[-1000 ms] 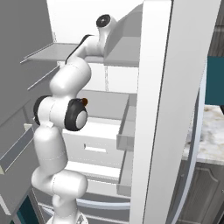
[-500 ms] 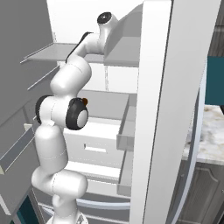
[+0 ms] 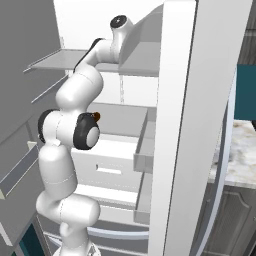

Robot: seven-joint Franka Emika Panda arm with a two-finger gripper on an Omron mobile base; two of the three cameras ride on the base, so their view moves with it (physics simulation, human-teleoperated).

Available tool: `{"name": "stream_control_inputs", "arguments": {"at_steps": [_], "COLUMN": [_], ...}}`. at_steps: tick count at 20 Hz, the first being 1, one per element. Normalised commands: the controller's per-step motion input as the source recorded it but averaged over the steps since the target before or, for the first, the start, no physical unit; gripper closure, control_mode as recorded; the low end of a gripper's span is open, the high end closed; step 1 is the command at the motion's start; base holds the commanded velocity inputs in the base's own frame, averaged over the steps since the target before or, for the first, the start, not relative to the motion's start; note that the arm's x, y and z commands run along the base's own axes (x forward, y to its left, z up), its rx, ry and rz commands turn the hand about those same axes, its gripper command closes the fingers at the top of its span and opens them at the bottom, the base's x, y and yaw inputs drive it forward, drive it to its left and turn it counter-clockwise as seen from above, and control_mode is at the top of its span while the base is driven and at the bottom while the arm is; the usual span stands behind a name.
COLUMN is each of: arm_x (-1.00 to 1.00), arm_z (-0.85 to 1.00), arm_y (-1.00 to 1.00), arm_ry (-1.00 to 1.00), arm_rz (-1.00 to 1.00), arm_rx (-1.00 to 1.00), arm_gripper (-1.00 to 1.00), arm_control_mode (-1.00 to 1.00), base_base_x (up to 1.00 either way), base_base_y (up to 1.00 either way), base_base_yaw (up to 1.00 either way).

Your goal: Retrieve the kiwi and banana from the fridge and place them into the bowl on the dining table.

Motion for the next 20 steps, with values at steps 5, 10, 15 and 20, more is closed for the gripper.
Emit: {"name": "stream_control_inputs", "arguments": {"at_steps": [5,10,15,20], "arm_x": [0.17,0.15,0.16,0.07], "arm_z": [-0.31,-0.41,-0.29,-0.07], "arm_y": [0.0,0.0,0.0,0.0], "arm_ry": [0.0,0.0,0.0,-0.03], "arm_rz": [0.0,0.0,0.0,0.0], "arm_rx": [0.0,0.0,0.0,0.0], "arm_gripper": [-1.0,1.0,1.0,1.0], "arm_control_mode": [-1.0,-1.0,-1.0,-1.0], "base_base_x": [0.0,0.0,0.0,0.0], "base_base_y": [0.0,0.0,0.0,0.0], "base_base_yaw": [0.0,0.0,0.0,0.0]}}
